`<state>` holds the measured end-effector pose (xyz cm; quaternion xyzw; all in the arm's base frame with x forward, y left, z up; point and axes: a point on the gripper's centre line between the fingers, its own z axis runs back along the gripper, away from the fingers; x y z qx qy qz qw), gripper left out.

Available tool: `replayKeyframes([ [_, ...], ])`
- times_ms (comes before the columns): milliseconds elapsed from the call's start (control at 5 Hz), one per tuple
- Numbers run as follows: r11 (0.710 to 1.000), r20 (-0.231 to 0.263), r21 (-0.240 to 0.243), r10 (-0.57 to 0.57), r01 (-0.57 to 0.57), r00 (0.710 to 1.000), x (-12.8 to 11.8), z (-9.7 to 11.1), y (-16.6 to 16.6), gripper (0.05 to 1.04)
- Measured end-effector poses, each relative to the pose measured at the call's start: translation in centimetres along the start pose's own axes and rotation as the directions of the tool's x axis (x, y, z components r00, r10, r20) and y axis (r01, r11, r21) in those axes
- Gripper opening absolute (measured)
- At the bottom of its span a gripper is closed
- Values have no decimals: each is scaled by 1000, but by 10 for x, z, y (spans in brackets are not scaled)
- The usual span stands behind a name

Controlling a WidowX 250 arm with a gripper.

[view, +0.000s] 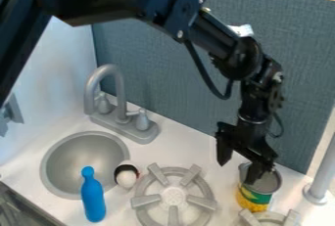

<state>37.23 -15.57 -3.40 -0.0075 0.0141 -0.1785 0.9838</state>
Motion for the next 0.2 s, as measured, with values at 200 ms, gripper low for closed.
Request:
replayKeyframes([
  [200,1000,-4,-15,22,-22,1000,2,1,-7,1000],
])
